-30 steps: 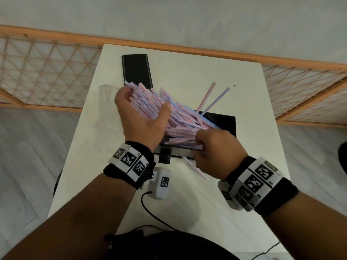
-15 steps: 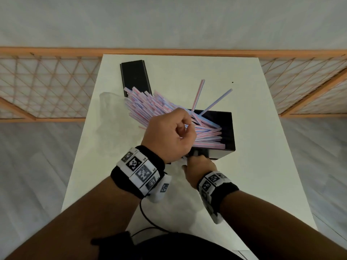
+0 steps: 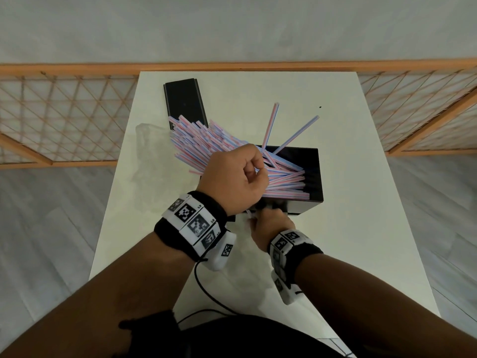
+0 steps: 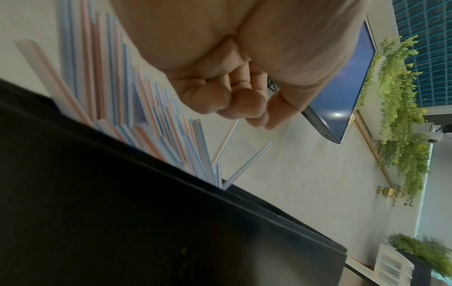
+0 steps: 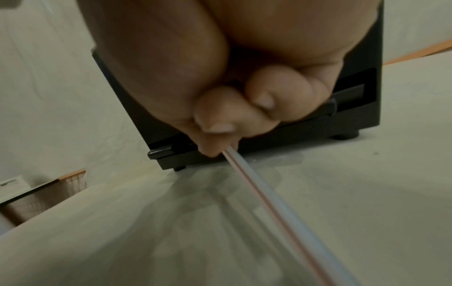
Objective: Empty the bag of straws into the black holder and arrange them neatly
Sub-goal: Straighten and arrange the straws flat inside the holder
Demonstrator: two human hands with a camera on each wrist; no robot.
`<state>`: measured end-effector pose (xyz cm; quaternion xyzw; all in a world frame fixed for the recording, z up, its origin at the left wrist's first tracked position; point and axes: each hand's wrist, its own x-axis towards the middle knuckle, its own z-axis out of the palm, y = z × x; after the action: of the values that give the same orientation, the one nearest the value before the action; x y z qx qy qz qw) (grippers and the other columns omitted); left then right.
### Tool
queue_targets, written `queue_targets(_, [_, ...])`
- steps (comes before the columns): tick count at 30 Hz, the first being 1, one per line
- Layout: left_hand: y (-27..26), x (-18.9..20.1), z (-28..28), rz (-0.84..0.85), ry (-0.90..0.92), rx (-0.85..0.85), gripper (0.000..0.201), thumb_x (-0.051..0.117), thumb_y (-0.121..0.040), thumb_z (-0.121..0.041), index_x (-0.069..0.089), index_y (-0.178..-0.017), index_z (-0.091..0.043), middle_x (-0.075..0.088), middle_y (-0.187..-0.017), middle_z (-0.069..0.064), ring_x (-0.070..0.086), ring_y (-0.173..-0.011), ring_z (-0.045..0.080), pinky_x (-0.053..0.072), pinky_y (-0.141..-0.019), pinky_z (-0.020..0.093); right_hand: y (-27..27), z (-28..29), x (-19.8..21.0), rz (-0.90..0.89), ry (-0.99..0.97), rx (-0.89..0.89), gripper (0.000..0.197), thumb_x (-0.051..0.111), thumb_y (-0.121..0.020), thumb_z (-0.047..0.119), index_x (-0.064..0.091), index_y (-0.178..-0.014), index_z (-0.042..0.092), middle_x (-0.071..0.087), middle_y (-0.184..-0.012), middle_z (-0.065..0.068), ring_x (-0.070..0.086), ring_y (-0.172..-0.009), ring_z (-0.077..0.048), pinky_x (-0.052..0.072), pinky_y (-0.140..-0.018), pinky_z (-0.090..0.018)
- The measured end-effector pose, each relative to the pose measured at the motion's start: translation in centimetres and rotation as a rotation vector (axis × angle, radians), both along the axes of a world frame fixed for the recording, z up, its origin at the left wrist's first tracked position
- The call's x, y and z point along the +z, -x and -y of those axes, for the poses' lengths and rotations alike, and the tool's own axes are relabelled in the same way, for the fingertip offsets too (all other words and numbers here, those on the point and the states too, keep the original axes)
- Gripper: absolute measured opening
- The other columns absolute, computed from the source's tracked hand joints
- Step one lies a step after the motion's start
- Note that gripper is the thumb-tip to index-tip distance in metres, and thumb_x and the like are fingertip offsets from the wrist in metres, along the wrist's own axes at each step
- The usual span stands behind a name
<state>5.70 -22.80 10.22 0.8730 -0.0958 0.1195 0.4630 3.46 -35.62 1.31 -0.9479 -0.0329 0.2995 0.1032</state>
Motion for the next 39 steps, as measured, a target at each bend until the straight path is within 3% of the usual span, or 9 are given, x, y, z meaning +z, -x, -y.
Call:
queue_targets(7, [-0.3,0.0,-0.5,-0.007,0.011,0.02,0.013,0.073,-0.08,-0.003,0.064,-0.075,-0.01,0.055,-0.052,-0.003,0.05,-0.047,0.009,0.039,-0.052,0.008,2.2,2.7,0.7,-0.184,0.086,0.192,0.036,0.05,-0.088,0.029,0.057,-0.121,0.017,0.062,-0.121,-0.013,0.063,-0.109,-0.033,0.052,-0.085,-0.034])
queue_targets(10, [-0.6,0.5,-0.7,0.002,0.062,0.081,0.012,0.074,-0.081,-0.004,0.064,-0.075,-0.008,0.056,-0.054,-0.002,0.051,-0.049,0.011,0.041,-0.052,0.012,2.4,2.9,2.7,-0.134,0.031,0.272,0.016,0.048,-0.083,0.034,0.057,-0.087,0.022,0.065,-0.104,-0.009,0.063,-0.094,-0.031,0.048,-0.074,-0.032])
queue_targets(13, [-1.0,2.0,-0.8,0.048,0.173,0.199,0.018,0.072,-0.087,-0.01,0.063,-0.072,-0.007,0.058,-0.055,0.004,0.053,-0.05,0.016,0.042,-0.051,0.016,1.6,3.1,6.3,0.072,-0.129,0.268,0.025,0.047,-0.084,0.038,0.039,-0.067,0.021,0.061,-0.08,-0.006,0.058,-0.075,-0.033,0.046,-0.064,-0.032])
queue_targets(16, [-1.5,3.7,-1.3,0.12,0.305,0.262,0.028,0.063,-0.095,-0.016,0.06,-0.072,-0.001,0.057,-0.056,0.013,0.054,-0.05,0.02,0.045,-0.053,0.029,0.2,3.6,10.9,0.369,-0.357,0.229,0.028,0.039,-0.083,0.041,0.044,-0.071,0.017,0.058,-0.062,-0.004,0.055,-0.061,-0.035,0.047,-0.055,-0.04])
queue_targets(22, [-2.0,4.8,-2.1,0.117,0.486,0.286,0.036,0.052,-0.101,-0.022,0.063,-0.08,0.005,0.056,-0.056,0.011,0.052,-0.048,0.009,0.041,-0.055,0.028,-2.5,3.5,18.7,0.74,-0.612,0.224,0.016,0.047,-0.088,0.022,0.05,-0.076,0.012,0.045,-0.059,0.002,0.045,-0.054,-0.028,0.043,-0.052,-0.043])
queue_targets(28, [-2.0,4.5,-1.3,-0.006,0.486,0.276,0.031,0.054,-0.088,-0.042,0.061,-0.088,-0.013,0.061,-0.072,0.005,0.056,-0.06,0.021,0.045,-0.061,0.037,-3.9,2.1,13.3,0.578,-0.18,0.324,0.014,0.043,-0.089,0.03,0.047,-0.087,0.018,0.056,-0.081,-0.001,0.058,-0.076,-0.033,0.035,-0.057,-0.032])
queue_targets(33, [-2.8,6.1,0.6,-0.198,0.283,0.182,0.069,0.07,-0.079,-0.053,0.046,-0.135,-0.021,0.058,-0.12,-0.001,0.058,-0.103,0.014,0.045,-0.082,0.018,-5.0,3.3,9.9,0.364,-0.153,0.145,0.027,0.055,-0.088,0.044,0.051,-0.097,0.019,0.06,-0.088,-0.004,0.061,-0.083,-0.032,0.046,-0.065,-0.033])
queue_targets(36, [-4.8,6.3,2.3,-0.301,0.019,0.13,0.097,0.083,-0.076,-0.043,0.028,-0.151,-0.019,0.05,-0.141,0.005,0.051,-0.127,0.02,0.044,-0.102,0.029,-5.6,4.7,9.7,0.362,-0.226,0.026,0.023,0.063,-0.082,0.037,0.05,-0.081,0.019,0.059,-0.081,-0.002,0.06,-0.076,-0.027,0.052,-0.067,-0.036])
queue_targets(39, [-6.9,5.7,4.4,-0.421,-0.26,0.043,0.107,0.082,-0.072,-0.054,0.023,-0.153,-0.016,0.047,-0.143,0.01,0.05,-0.13,0.027,0.043,-0.099,0.035,-6.0,5.9,9.8,0.336,-0.248,-0.095,0.019,0.067,-0.08,0.033,0.056,-0.084,0.019,0.061,-0.085,-0.001,0.058,-0.078,-0.021,0.044,-0.064,-0.028])
